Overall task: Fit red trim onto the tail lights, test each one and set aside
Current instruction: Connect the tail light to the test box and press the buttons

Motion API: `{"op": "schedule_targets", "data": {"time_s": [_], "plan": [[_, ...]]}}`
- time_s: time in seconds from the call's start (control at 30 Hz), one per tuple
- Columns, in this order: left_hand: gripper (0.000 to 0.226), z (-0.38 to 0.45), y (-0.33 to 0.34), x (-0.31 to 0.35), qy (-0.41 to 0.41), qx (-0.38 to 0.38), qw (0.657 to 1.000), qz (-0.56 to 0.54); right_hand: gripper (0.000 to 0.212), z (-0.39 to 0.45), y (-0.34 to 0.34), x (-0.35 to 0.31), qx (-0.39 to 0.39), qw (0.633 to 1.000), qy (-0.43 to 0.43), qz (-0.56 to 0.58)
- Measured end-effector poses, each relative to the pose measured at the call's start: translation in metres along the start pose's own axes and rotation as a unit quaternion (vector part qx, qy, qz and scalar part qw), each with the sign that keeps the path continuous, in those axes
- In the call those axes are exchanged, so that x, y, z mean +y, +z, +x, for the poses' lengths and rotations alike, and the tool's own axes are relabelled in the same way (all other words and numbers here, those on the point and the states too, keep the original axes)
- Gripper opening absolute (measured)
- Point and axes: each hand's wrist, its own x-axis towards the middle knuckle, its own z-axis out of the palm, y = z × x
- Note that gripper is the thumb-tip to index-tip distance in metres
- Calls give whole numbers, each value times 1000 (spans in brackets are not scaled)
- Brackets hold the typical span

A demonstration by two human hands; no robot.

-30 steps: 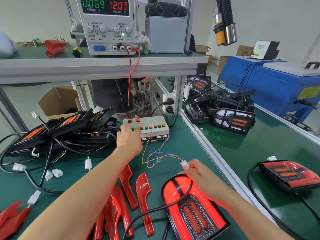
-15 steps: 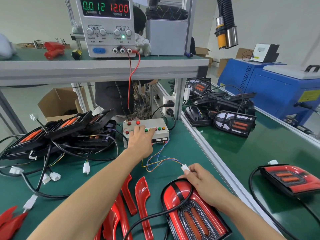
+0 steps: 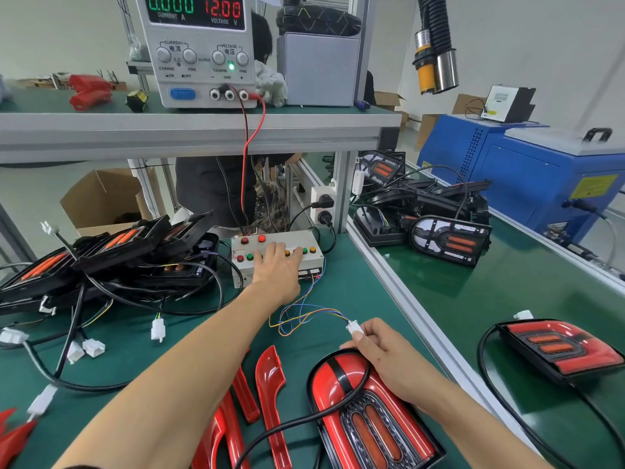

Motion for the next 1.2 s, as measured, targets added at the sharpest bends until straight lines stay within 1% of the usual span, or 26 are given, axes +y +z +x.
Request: {"op": "schedule_targets", "data": {"time_s": [0.8, 0.97, 1.2], "plan": [[78, 6, 2, 0, -7, -8, 1000, -16, 31, 3, 1, 3, -1, 1000, 0, 8], [77, 7, 3, 1, -14, -11, 1000, -4, 33, 3, 1, 3, 18, 999, -14, -33], [77, 8, 2, 1, -18, -16, 1000, 7, 30, 3, 1, 4, 27, 999, -11, -34]]}}
